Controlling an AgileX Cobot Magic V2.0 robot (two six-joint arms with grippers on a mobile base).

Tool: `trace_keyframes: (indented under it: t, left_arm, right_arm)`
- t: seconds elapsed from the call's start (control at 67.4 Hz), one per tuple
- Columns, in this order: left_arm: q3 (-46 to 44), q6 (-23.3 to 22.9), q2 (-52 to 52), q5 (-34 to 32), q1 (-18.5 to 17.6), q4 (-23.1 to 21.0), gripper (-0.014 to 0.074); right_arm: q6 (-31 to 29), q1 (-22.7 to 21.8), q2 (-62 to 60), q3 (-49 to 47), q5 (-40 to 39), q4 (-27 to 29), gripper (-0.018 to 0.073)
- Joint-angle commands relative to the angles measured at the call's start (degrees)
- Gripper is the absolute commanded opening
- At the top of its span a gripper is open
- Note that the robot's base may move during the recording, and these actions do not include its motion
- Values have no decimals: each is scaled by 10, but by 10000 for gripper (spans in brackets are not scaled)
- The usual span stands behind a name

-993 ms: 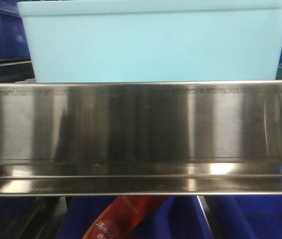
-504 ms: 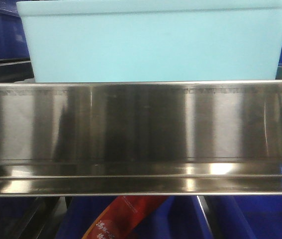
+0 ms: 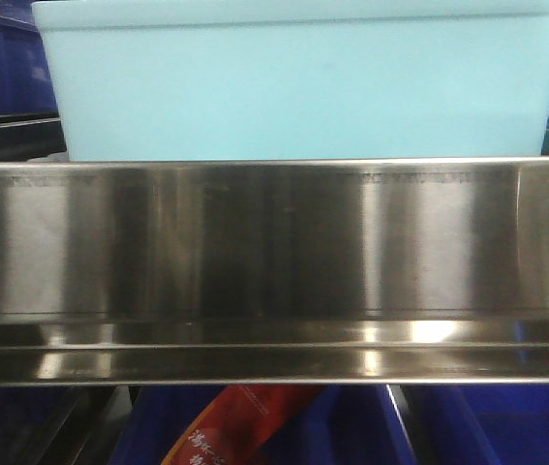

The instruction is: Fetch blue bin and place on conveyor start

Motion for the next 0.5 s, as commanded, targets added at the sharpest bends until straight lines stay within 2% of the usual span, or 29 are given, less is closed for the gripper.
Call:
trace_keyframes:
  t: [0.0, 0.074, 0.148, 0.208, 0.282, 0.415, 0.489]
  left_arm:
    - [-50, 2, 17, 52, 2, 16, 128]
    - [-84, 2, 37, 60, 2, 15, 274]
    - [-106, 2, 55, 59, 2, 15, 402]
    - [-117, 2, 69, 62, 0, 15, 460]
    - [-134, 2, 93, 86, -10, 15, 468]
    - [-175, 2, 142, 120, -32, 8, 465]
    - [-204, 4, 173, 134, -57, -3, 465]
  right_arm:
    - [-4, -4, 12, -38, 27, -3, 285]
    - [-4, -3, 23, -45, 11, -3, 462]
    - [-4, 9, 26, -45, -9, -3, 575]
    - [-4, 19, 28, -45, -31, -3, 569]
    - [-4, 30, 33, -51, -33, -3, 569]
    - [-4, 44, 53, -87, 51, -3, 569]
    - [-4, 53, 80, -115, 93, -3, 569]
